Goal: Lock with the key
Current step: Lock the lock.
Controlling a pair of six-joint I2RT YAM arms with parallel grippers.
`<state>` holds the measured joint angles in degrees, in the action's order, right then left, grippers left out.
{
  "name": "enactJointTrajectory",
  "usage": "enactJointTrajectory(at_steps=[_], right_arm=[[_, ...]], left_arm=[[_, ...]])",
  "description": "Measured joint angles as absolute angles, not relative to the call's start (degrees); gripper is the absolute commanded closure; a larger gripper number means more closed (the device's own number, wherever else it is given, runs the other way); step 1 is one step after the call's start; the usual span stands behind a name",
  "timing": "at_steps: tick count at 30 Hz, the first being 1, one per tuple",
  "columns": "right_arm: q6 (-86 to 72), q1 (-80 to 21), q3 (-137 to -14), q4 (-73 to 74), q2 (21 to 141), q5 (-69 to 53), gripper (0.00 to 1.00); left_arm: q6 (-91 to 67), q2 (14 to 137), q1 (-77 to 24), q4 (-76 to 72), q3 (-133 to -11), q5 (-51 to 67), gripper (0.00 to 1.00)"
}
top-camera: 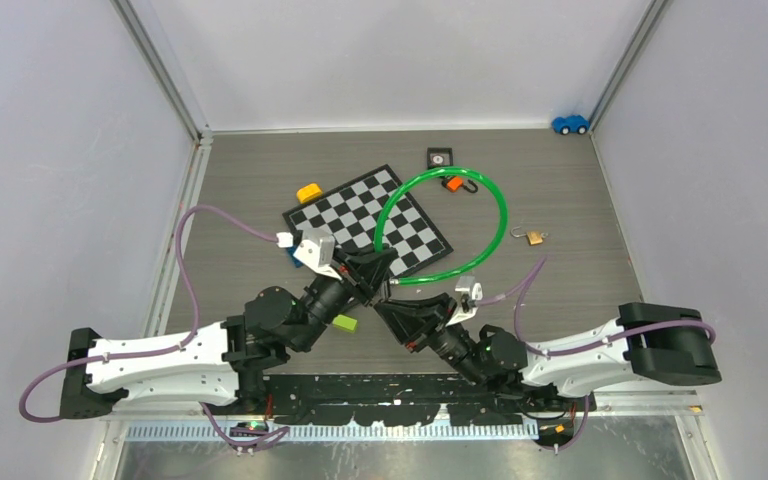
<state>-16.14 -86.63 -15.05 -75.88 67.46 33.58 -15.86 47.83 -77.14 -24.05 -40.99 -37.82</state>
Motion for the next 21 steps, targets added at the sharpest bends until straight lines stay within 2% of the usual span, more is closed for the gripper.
enactJointTrajectory(at_steps=[11, 21], right_arm=[[-19.2, -88.4, -13.1, -86.4, 74.4, 34.5, 1.00], [-19.4, -91.0, -15.2, -87.0, 77.4, 37.9, 1.00]], left_arm=[[-15.4, 47.8, -77.5, -21.5, -41.0, -36.5, 1.00], [-14.0, 47.8, -77.6, -20.8, -41.0, -36.3, 1.00]])
